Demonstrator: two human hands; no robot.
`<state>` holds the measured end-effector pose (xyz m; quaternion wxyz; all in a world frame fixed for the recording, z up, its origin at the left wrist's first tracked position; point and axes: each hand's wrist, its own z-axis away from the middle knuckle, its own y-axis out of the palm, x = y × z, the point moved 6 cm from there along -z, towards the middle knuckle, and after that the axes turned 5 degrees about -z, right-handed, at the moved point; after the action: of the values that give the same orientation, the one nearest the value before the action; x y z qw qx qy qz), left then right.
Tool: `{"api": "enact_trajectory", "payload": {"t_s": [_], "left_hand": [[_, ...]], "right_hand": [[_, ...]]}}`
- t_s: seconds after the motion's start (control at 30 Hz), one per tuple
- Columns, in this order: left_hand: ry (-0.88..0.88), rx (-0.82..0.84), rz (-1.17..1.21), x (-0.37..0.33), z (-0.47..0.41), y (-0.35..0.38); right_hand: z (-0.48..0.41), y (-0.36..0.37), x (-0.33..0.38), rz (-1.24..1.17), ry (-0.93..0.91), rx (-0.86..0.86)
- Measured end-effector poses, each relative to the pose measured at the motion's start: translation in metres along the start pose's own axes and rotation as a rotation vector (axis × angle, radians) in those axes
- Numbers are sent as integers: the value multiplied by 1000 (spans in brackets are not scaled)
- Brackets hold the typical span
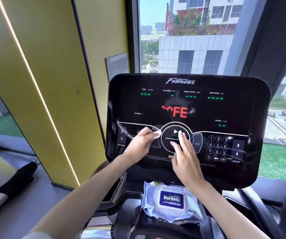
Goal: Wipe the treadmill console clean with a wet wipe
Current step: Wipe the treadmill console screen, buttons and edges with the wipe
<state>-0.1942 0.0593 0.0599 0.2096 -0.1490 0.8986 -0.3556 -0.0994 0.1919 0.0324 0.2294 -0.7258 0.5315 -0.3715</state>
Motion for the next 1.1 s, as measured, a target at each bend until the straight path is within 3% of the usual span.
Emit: {"api": "enact_trajectory", "payload": {"t_s": [0.07, 0.13, 0.2, 0.23, 0.3, 0.37, 0.43, 0.47, 0.53, 0.6, 0.67, 0.7, 0.77, 0.87, 0.93, 1.0, 1.03, 1.1], "left_hand": [[-208, -229, -14, 29, -16, -33], [-556, -491, 1, 63, -28, -73], [-772, -621, 51, 77, -38, -83], [-748, -620, 26, 70, -45, -77], [-458, -471, -3, 29, -58, -45], [-59, -184, 5, -17, -52, -1], [145, 34, -27, -26, -41, 17], [144, 24, -43, -17, -42, 9], [-45, -210, -71, 16, -51, -26], [-401, -491, -61, 53, -57, -67], [-681, -632, -76, 70, -57, -77], [-690, -651, -124, 63, -59, -72], [-417, -539, -210, 30, -67, -41], [183, -83, -285, -23, -54, 20], [373, 79, -287, -20, -45, 17], [280, -49, -277, 4, -52, -13], [130, -190, -257, 20, -58, -34], [-349, -479, -116, 58, -68, -73]], "right_hand": [[-6, -9, -5, 4, 7, -22], [-12, -20, -10, 17, 27, -48], [-17, -29, -17, 37, 52, -79], [-20, -32, -20, 43, 65, -91], [-24, -36, -27, 50, 83, -100], [-27, -37, -31, 58, 93, -100], [-27, -35, -33, 67, 95, -85], [-27, -35, -34, 68, 91, -79], [-27, -36, -35, 66, 80, -80], [-28, -37, -36, 71, 74, -85], [-28, -36, -36, 83, 73, -88], [-28, -36, -37, 91, 71, -88], [-29, -35, -38, 115, 58, -84], [-31, -35, -38, 152, 38, -75], [-32, -35, -39, 149, 36, -70], [-33, -37, -40, 123, 39, -73], [-32, -37, -41, 119, 38, -68], [-32, -37, -40, 132, 28, -56]]}}
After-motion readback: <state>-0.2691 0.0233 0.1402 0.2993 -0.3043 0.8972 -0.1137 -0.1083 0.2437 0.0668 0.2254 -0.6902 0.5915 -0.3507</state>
